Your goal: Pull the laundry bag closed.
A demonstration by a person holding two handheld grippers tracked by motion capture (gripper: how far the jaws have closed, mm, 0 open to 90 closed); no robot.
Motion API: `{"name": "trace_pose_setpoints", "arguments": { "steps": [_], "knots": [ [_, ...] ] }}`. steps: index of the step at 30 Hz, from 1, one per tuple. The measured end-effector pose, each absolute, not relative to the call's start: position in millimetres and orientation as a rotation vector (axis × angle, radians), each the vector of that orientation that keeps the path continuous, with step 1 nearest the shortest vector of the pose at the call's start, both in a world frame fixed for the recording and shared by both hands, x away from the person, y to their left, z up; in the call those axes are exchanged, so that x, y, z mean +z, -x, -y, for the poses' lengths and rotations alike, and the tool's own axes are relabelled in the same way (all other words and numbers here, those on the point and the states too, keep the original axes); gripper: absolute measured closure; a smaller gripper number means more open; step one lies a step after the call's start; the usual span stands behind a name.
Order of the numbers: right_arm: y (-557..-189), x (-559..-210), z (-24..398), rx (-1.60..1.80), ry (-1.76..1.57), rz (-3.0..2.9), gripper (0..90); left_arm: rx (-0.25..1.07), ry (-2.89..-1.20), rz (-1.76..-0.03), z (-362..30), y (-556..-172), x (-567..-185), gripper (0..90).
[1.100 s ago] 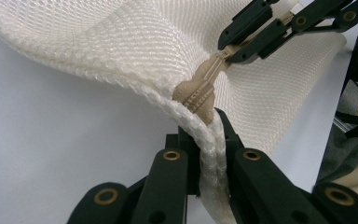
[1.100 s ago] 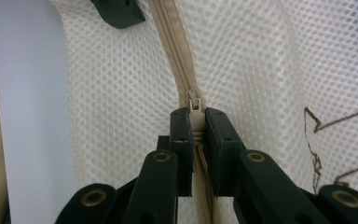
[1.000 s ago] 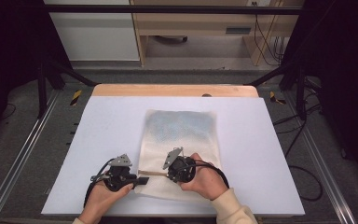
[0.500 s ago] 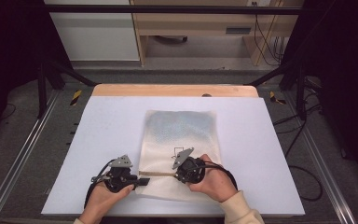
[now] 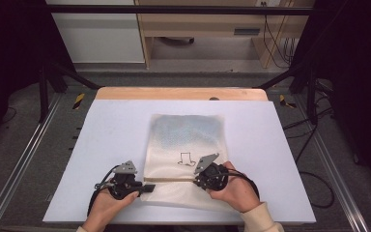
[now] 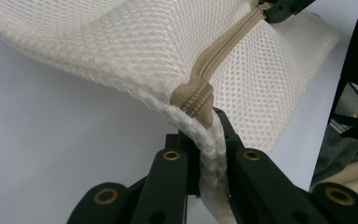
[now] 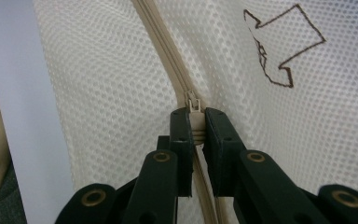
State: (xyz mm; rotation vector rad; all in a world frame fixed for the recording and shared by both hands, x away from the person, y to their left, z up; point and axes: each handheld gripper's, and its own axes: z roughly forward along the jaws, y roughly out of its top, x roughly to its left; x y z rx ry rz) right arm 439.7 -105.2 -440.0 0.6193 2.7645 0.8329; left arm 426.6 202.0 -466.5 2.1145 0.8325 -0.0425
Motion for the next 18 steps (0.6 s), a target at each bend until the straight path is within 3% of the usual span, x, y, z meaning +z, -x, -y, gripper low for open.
{"name": "trace_pose_setpoints", "arguments": {
  "steps": [18],
  "knots": [
    [-432.5, -441.2, 144.4, 0.853, -0.730, -2.715, 82.2, -0.052, -2.115, -0.829, -201.2, -426.3, -467.2, 85.5]
  ]
}}
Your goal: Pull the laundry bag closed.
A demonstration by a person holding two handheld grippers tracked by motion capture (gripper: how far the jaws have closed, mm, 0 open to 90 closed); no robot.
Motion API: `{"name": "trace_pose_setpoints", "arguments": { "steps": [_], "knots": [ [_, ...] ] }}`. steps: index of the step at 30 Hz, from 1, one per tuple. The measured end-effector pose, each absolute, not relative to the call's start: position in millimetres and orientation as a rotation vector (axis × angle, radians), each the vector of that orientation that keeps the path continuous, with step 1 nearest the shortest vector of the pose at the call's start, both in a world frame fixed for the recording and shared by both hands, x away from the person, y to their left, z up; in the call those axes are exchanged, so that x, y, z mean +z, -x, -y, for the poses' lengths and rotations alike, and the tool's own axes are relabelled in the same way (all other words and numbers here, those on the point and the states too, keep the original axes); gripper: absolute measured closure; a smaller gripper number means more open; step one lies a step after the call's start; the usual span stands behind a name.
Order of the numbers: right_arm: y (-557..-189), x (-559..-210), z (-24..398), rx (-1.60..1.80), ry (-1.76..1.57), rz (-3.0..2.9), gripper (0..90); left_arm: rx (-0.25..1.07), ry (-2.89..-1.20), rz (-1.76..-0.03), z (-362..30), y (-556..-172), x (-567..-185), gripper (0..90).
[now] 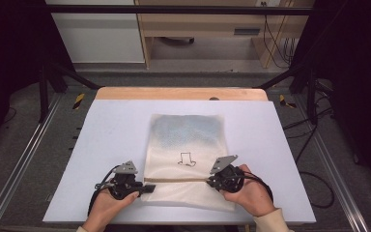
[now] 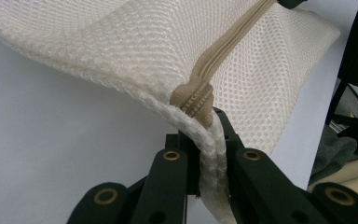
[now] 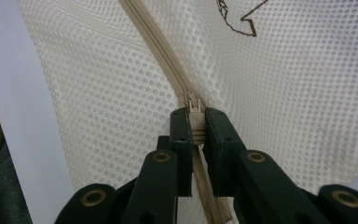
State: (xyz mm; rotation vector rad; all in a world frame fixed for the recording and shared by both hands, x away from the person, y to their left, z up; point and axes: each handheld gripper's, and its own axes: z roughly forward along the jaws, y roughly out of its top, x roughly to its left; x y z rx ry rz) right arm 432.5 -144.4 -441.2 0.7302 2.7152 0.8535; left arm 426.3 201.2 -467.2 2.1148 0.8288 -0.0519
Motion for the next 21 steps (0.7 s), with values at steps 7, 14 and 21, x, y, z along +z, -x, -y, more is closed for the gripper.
{"name": "trace_pose_setpoints", "arguments": {
  "steps": [7, 14, 21],
  "knots": [
    [-430.6, -440.7, 154.8, 0.855, -0.757, -2.699, 82.2, -0.050, -2.113, -0.826, -201.3, -426.3, -466.9, 85.4],
    [-429.2, -441.6, 162.4, 0.859, -0.778, -2.689, 82.2, -0.045, -2.114, -0.825, -201.5, -426.3, -466.4, 85.4],
    [-427.9, -443.1, 168.1, 0.852, -0.796, -2.688, 82.2, -0.044, -2.107, -0.826, -202.1, -426.0, -466.0, 85.4]
  ]
}}
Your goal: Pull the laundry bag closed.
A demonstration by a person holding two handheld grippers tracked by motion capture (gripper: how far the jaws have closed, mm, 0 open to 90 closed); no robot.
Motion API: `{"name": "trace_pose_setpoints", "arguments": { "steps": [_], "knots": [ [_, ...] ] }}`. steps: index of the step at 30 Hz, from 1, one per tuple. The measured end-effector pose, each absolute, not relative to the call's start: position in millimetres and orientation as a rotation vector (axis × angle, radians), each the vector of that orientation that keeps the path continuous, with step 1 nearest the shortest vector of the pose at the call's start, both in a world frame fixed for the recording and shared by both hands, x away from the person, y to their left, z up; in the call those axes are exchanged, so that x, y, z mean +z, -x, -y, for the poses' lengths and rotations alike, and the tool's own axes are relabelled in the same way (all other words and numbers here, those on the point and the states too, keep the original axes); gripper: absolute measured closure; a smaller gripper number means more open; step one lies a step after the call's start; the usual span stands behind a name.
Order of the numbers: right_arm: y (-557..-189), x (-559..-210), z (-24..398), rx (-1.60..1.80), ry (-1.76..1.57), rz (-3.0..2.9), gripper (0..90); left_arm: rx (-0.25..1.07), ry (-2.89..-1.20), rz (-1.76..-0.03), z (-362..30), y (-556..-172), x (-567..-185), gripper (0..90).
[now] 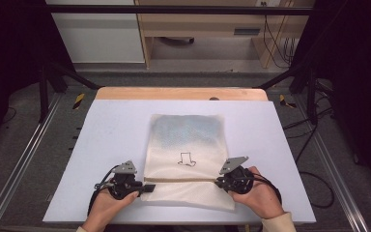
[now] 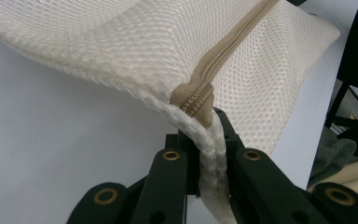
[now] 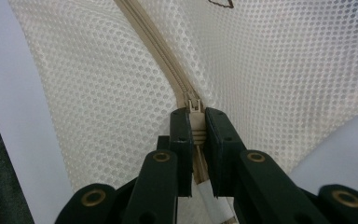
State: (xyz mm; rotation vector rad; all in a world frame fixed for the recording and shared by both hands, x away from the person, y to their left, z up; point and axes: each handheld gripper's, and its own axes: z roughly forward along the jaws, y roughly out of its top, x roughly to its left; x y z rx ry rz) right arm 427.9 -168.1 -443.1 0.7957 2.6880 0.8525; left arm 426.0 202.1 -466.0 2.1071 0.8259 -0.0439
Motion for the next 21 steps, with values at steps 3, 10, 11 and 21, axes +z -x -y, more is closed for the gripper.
{"name": "trace_pose_setpoints", "arguments": {
  "steps": [3, 10, 11, 21],
  "knots": [
    [-426.7, -443.7, 172.1, 0.834, -0.815, -2.686, 82.2, -0.043, -2.109, -0.826, -202.1, -426.0, -466.1, 85.3],
    [-424.0, -445.6, 179.8, 0.828, -0.841, -2.680, 82.2, -0.034, -2.110, -0.825, -202.5, -425.6, -465.3, 85.3],
    [-424.1, -446.2, 181.2, 0.831, -0.830, -2.679, 82.2, -0.034, -2.111, -0.825, -202.6, -425.6, -465.3, 85.3],
    [-419.0, -448.4, 193.6, 0.822, -0.874, -2.669, 82.2, -0.028, -2.115, -0.823, -202.4, -424.8, -465.1, 85.3]
  ]
}}
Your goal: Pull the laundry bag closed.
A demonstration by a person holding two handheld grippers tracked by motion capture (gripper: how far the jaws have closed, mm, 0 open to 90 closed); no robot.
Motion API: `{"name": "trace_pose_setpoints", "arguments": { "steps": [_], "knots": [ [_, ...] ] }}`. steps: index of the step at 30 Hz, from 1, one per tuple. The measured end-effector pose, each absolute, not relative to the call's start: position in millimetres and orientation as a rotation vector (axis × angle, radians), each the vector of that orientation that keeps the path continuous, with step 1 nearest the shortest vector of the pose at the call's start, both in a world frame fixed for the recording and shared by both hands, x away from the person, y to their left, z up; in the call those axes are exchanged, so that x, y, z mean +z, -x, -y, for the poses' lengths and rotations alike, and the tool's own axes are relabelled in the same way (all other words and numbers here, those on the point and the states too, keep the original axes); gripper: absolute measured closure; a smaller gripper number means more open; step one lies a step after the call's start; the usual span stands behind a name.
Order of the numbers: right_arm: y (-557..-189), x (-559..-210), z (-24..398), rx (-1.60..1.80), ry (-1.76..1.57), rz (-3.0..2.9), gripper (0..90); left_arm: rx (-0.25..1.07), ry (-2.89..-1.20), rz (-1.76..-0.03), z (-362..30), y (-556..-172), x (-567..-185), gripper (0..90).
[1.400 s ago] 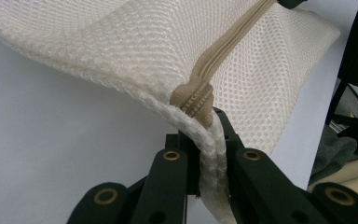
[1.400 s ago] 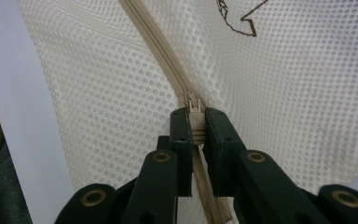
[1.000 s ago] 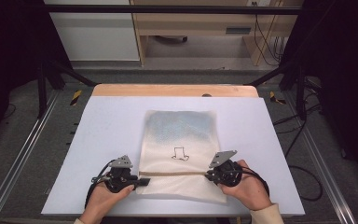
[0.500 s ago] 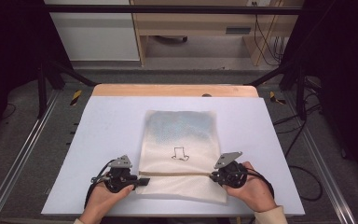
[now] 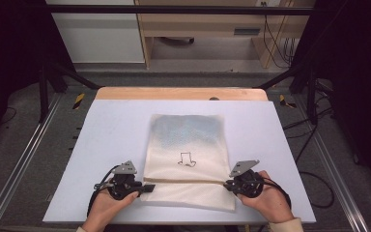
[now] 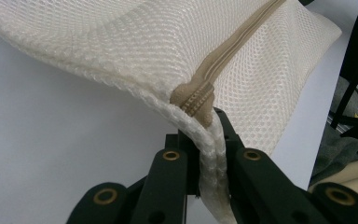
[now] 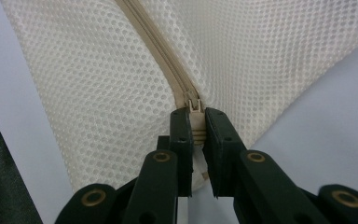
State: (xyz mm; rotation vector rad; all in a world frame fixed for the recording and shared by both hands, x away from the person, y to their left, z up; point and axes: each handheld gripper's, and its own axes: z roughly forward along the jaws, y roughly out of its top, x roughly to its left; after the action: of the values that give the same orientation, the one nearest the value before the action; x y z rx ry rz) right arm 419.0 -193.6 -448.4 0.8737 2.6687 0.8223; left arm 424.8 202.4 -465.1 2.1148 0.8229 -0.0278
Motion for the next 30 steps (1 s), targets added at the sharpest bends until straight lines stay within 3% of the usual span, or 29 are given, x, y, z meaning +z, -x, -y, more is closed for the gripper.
{"name": "trace_pose_setpoints", "arguments": {
  "steps": [19, 23, 25, 30],
  "knots": [
    [-410.7, -451.0, 206.7, 0.836, -0.930, -2.645, 82.0, -0.010, -2.120, -0.827, -200.3, -421.4, -466.3, 83.3],
    [-410.7, -452.0, 205.4, 0.863, -0.929, -2.637, 76.9, 0.029, -2.117, -0.860, -202.0, -418.3, -465.9, 67.5],
    [-411.6, -450.1, 206.5, 0.903, -0.938, -2.602, 66.1, 0.056, -2.111, -0.884, -204.7, -415.9, -464.5, 52.3],
    [-417.2, -440.3, 209.7, 1.037, -0.998, -2.427, 37.6, 0.193, -2.106, -0.904, -218.2, -410.2, -454.1, 29.1]
  ]
}}
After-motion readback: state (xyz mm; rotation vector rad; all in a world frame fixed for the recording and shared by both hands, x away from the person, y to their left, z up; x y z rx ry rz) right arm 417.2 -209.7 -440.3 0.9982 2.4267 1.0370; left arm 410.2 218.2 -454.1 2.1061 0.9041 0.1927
